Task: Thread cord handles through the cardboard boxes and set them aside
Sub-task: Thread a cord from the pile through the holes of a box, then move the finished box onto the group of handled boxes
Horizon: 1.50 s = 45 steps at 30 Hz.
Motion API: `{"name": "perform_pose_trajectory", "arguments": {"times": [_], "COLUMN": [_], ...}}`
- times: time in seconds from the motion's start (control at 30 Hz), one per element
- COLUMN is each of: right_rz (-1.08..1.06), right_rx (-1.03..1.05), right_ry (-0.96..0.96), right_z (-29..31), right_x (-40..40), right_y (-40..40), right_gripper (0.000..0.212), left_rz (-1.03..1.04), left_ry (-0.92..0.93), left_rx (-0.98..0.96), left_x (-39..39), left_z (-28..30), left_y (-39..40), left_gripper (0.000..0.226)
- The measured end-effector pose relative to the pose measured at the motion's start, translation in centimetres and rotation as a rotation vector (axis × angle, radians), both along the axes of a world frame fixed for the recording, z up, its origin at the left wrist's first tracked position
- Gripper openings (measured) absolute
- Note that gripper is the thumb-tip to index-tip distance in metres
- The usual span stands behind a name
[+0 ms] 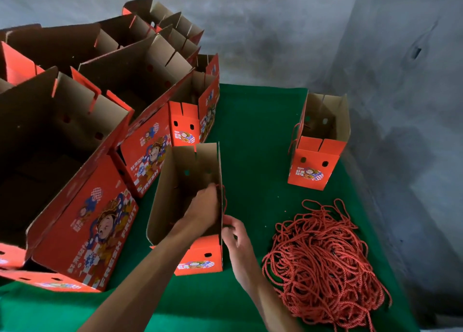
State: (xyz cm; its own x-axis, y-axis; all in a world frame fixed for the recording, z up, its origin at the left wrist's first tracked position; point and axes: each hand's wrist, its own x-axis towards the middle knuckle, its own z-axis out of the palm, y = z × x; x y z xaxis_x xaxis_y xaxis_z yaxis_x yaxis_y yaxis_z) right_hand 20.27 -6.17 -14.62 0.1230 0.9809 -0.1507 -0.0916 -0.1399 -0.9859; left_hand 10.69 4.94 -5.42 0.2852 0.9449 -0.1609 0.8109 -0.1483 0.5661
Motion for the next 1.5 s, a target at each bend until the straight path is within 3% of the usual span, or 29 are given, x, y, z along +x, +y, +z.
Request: {"name": "perform_pose_trajectory", "arguments": {"times": [0.07,0.27,0.37,0.4,0.47,0.53,0.57,0.63,0.7,0.77,0.83,1.03,1.27,1.5], "right_rz": [-0.02,-0.187,-0.299,-0.366,-0.523,-0.64,-0.659,-0.579,-0.367,-0.16,-0.148,-0.259,-0.344,-0.349], "right_rx": [0.058,0.198,0.167,0.149,0.116,0.081,0.085,0.136,0.174,0.125,0.051,0.044,0.033,0.062], "right_ry": [-0.063,-0.29,-0.416,-0.444,-0.449,-0.459,-0.49,-0.595,-0.821,-1.132,-1.244,-1.375,-1.311,-1.248], "right_z": [-0.2,1.3,1.8,1.8,2.1,2.2,2.2,1.9,1.2,0.4,0.5,2.0,6.3,9.9], "right_x": [0.5,2.5,4.1,4.6,5.9,7.1,7.4,7.1,6.4,5.8,5.2,5.3,7.4,7.1], "right_y": [-0.4,1.3,2.6,3.0,3.7,4.2,4.3,4.2,3.9,3.8,3.6,3.2,1.7,-0.8], "right_gripper": [0.047,0.064,0.049,0.038,0.027,0.036,0.037,0.032,0.024,0.038,0.047,0.059,0.033,0.052], "left_rz": [-0.055,-0.241,-0.281,-0.311,-0.368,-0.397,-0.387,-0.332,-0.317,-0.343,-0.349,-0.437,-0.514,-0.556], "left_ry": [-0.074,-0.358,-0.416,-0.353,-0.057,0.223,0.271,0.231,0.187,0.195,0.195,-0.151,-0.081,0.02], "left_rx": [-0.013,-0.19,-0.171,-0.136,0.038,0.202,0.237,0.254,0.298,0.43,0.533,0.443,0.532,0.486], "left_x": [0.5,2.1,2.4,2.1,1.0,0.3,0.3,0.8,1.5,2.4,3.4,6.4,9.4,10.4], "left_z": [0.6,2.3,3.0,3.2,3.3,3.1,3.0,2.8,2.8,2.9,3.3,6.8,11.4,15.9], "left_y": [0.7,0.9,0.8,0.8,1.2,1.9,2.3,2.7,2.7,2.4,2.1,1.1,-1.2,-2.5], "left_gripper": [0.023,0.032,0.05,0.056,0.062,0.051,0.039,0.023,0.023,0.025,0.027,0.024,0.022,0.015]}}
